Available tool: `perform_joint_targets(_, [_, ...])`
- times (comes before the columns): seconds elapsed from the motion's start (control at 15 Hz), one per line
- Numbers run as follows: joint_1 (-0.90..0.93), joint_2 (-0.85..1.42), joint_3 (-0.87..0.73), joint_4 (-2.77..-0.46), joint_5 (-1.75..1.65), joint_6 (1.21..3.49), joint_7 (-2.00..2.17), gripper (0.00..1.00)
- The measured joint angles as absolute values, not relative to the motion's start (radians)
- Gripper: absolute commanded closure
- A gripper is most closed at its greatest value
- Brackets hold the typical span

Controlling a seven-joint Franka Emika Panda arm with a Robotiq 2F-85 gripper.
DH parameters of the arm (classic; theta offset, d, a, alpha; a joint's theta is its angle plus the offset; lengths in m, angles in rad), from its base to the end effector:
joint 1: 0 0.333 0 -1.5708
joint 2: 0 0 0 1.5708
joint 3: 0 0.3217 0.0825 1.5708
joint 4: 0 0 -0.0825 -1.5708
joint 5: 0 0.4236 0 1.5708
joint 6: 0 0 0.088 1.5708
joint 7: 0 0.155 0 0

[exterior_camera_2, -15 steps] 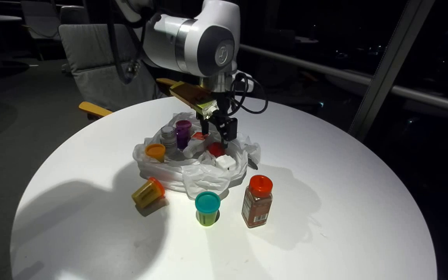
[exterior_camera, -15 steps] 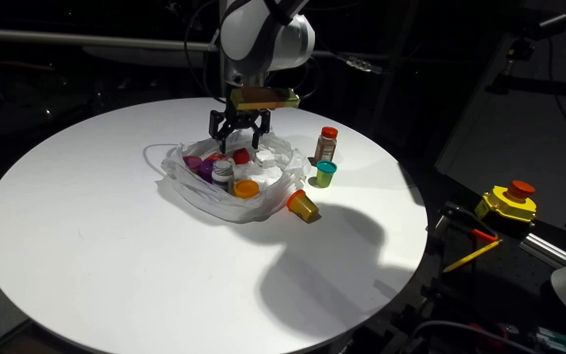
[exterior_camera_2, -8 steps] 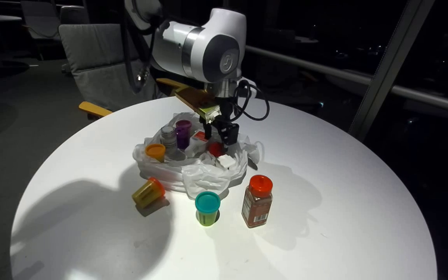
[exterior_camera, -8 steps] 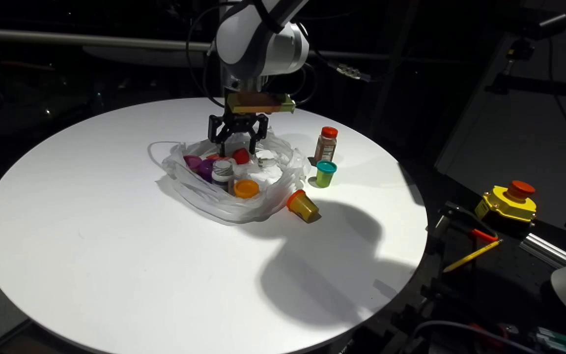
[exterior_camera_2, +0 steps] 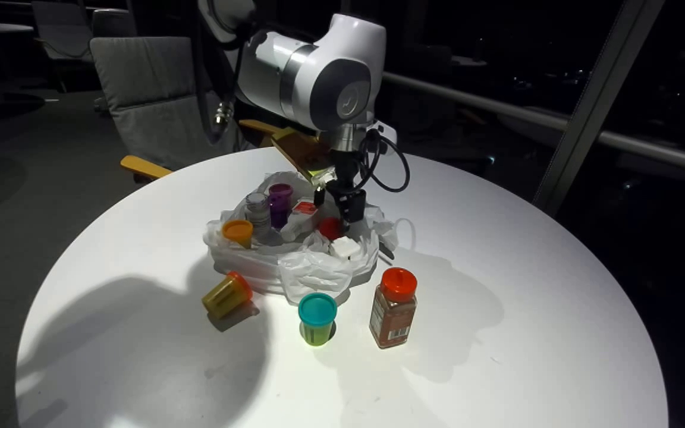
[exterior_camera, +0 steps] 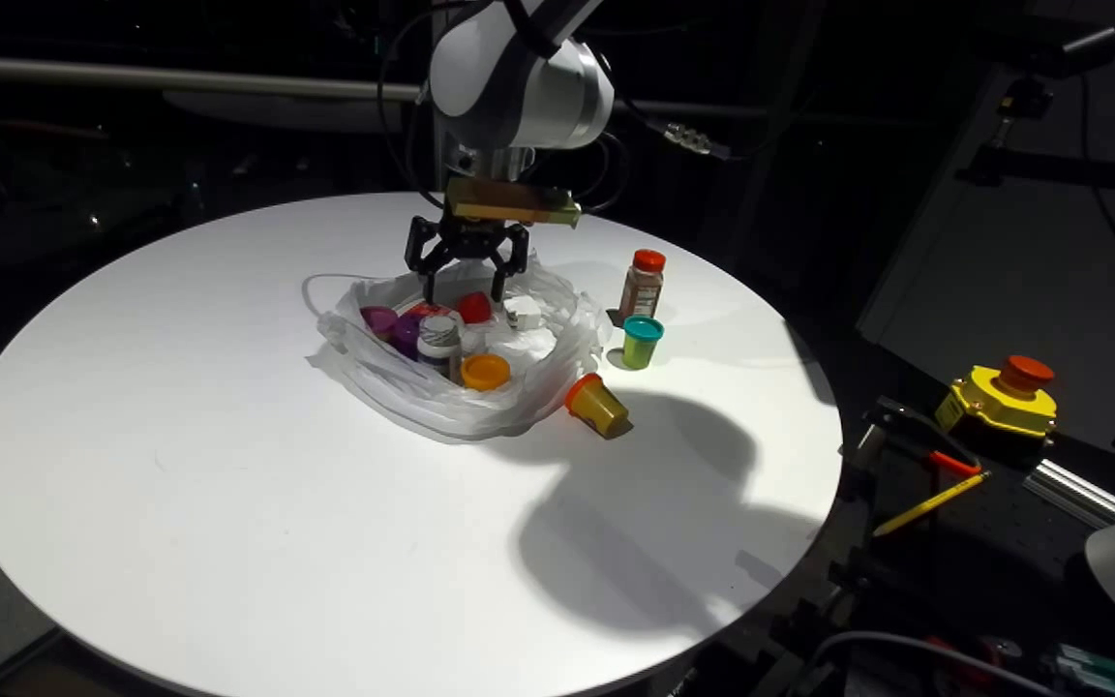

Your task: Remove the things from the plastic bag and put them on the table

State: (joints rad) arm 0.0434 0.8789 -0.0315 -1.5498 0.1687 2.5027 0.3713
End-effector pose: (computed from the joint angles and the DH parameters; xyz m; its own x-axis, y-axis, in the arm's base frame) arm 0.7392 0.0143 0.0605 0.8862 -0.4621 0.0340 -0.4566 -0.8834 -0.1054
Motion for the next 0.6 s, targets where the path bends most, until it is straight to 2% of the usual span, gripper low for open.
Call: perform_joint_targets(0.6, [0.058,0.858,-0.055,-1.680,0.191,2.765,0.498,0.00])
